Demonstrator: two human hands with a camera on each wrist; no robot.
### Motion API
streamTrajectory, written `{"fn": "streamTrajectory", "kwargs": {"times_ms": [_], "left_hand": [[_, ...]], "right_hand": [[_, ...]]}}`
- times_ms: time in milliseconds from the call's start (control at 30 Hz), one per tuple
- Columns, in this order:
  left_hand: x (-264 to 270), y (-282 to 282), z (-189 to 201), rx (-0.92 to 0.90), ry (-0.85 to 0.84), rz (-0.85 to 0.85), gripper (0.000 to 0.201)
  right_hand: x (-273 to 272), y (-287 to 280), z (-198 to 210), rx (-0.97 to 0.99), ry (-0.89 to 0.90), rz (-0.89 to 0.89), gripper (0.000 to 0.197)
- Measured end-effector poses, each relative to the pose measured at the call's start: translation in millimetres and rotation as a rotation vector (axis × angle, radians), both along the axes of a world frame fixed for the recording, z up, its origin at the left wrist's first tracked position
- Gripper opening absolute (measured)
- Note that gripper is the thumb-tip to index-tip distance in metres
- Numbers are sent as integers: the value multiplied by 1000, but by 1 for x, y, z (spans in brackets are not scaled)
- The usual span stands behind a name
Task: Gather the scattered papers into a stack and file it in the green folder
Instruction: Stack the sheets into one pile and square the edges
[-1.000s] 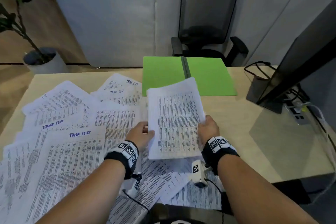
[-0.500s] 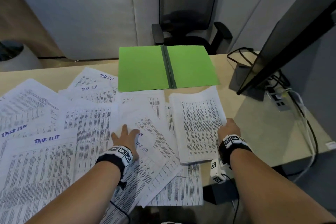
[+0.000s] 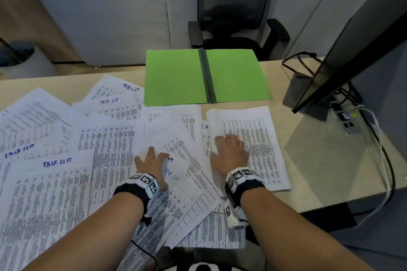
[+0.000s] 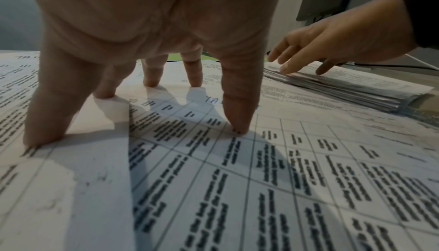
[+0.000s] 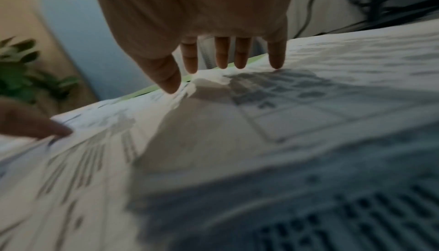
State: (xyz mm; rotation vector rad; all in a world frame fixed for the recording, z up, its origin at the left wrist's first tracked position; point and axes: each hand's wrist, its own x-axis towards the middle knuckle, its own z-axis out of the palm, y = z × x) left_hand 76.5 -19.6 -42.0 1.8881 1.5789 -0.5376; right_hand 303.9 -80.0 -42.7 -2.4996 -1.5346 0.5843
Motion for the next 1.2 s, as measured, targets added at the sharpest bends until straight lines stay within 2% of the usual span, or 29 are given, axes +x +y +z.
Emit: {"fn": "streamTrajectory", "kwargs": {"times_ms": [67,300,467,567,700,767,867,1033,1200], "left_hand": [[1,-1,2,-5,-11,17,100],[2,-3,5,-2,-1,12,101],[1,-3,4,8,14,-2,102],[2,-3,4,9,2,4,100],[0,-3,3,11,-21,22,99],[-2,-4,3,20,-17,15,100],[-10,-4,0,47,-31,14,103],[-34,-4,-3,117,-22,28,101],[-61,-4,-11,113,61,26,107]], "right_hand": [[-12,2,-5,-73,-22,78,55],[20,8,-15,-143,-125,49,58],[44,11,-13,-146,-96,49,42],[43,11,-9,-152,-86,36,39],[25,2,-1,39,-184,13,43],[5,-3,4,51,-51,-49,46],[-27,-12,8,-123,145,-212,54],[-54,-24,7,-251,174,-356,72],[-72,-24,7,-225,193,-283,85]]}}
